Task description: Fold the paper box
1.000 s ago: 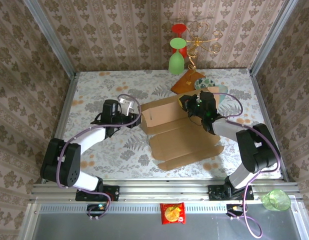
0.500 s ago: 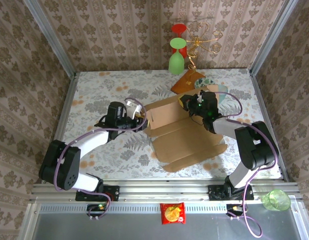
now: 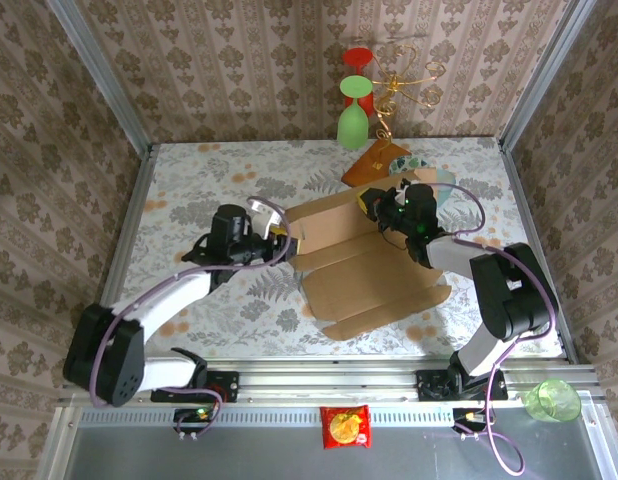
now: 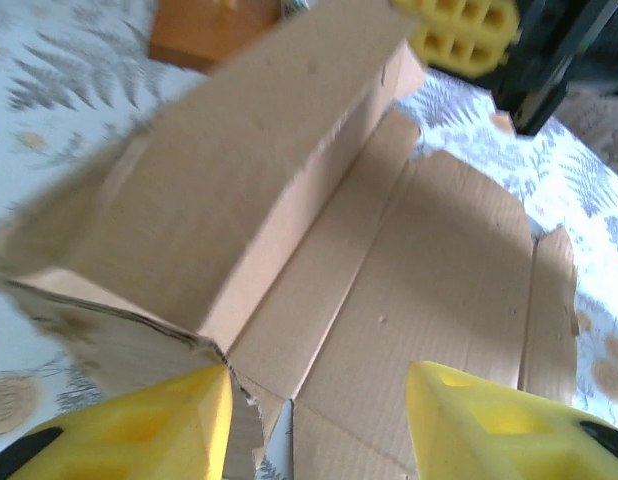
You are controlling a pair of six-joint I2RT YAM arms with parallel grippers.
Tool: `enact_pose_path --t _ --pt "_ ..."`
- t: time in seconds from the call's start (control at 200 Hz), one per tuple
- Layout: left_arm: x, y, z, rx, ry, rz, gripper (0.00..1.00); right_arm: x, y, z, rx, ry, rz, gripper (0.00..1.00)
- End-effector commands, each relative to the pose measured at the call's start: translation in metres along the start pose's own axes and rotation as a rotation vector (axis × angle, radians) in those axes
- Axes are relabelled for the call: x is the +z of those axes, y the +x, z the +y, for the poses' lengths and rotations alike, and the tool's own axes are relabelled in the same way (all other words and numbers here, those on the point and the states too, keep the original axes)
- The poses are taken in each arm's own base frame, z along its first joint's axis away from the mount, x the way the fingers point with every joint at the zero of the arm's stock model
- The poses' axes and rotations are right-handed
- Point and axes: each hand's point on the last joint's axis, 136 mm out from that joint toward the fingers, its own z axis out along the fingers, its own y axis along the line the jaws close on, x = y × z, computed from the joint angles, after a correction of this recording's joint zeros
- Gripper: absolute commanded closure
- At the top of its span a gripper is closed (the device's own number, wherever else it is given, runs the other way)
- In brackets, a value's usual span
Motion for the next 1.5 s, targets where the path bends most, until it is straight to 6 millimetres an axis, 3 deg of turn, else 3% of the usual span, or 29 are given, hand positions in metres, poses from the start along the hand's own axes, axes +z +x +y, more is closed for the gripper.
enact_pose_path --t 0.0,0.145,0.275,0.455,0.63,0.815,1.06,1.27,1.355,1.495 --pt "-0.032 -0.031 0.007 -0.087 -0.134 -0.050 0.51 -0.007 0.004 0.013 -0.009 -0.046 0.013 1.00" --pt "-0.043 -0.047 0.015 -0.188 -0.222 -0.036 0.51 -0.006 0.003 0.010 0.001 -0.030 0.011 1.00" --pt "-0.021 -0.067 0.008 -0.326 -0.184 0.006 0.50 -0.006 0.002 0.006 0.011 -0.016 0.007 1.00" --pt "0.008 -0.056 -0.001 -0.512 -0.242 0.149 0.48 -0.005 0.002 0.005 0.016 -0.009 0.002 1.00" --pt "0.029 -0.055 -0.012 -0.593 -0.237 0.170 0.46 -0.005 0.001 0.006 0.024 -0.013 -0.001 1.00" --pt "0.037 -0.038 0.003 -0.604 -0.327 0.228 0.46 -0.006 0.001 0.006 0.039 -0.021 -0.007 1.00" --pt "0.051 -0.043 0.014 -0.591 -0.334 0.176 0.44 -0.008 0.002 0.005 0.060 -0.024 -0.013 1.00" --pt "0.070 -0.046 0.008 -0.636 -0.270 0.146 0.45 -0.009 0.003 0.009 0.077 -0.035 -0.019 1.00" --pt "0.074 -0.047 0.006 -0.645 -0.257 0.139 0.51 -0.010 0.003 0.009 0.083 -0.036 -0.024 1.00" --pt "0.070 -0.049 0.007 -0.650 -0.262 0.116 0.77 -0.010 0.003 0.010 0.092 -0.038 -0.030 1.00"
